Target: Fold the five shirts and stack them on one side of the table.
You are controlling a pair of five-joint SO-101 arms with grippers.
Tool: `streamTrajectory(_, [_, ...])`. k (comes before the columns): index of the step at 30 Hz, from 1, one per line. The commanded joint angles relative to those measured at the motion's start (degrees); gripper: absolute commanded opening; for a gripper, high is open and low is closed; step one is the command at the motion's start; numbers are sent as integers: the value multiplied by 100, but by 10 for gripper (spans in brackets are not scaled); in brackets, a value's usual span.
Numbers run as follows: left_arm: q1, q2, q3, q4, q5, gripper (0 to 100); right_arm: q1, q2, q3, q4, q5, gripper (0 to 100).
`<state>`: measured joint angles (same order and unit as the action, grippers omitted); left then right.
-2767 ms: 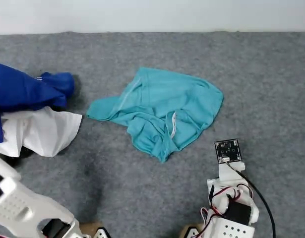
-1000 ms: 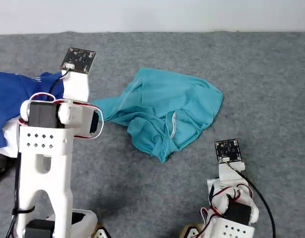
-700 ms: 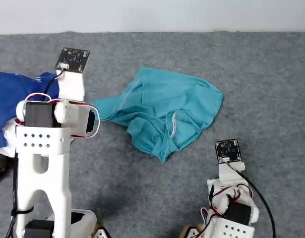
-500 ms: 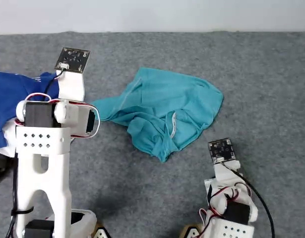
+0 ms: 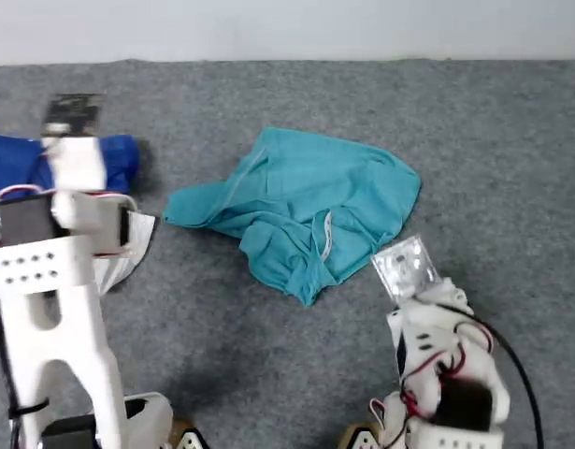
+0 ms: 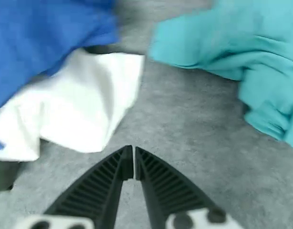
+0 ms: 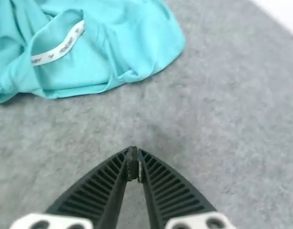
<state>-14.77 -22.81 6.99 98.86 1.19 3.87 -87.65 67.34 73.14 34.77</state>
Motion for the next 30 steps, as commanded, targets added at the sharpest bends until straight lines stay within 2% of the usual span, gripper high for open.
streamTrajectory(1, [-176,-202,-22,-141,-123,14,-180,1560,-967,-66,-70,8])
streamTrajectory(10, [-193,-211,-48,18,-123,14,-1464,4822,-3007,523,-70,10])
streamTrajectory(14, [-193,-211,-48,149,-132,14,-1938,6070,-3938,901,-475,106])
streamTrajectory(17, [-193,-273,-48,149,-132,14,-2026,6835,-4563,927,-1116,211])
streamTrajectory(19, [-193,-440,-48,123,-141,14,-2035,7301,-4949,884,-1398,240])
streamTrajectory(30, [-193,-976,-22,123,-141,14,-2457,9736,-6505,884,-1495,242])
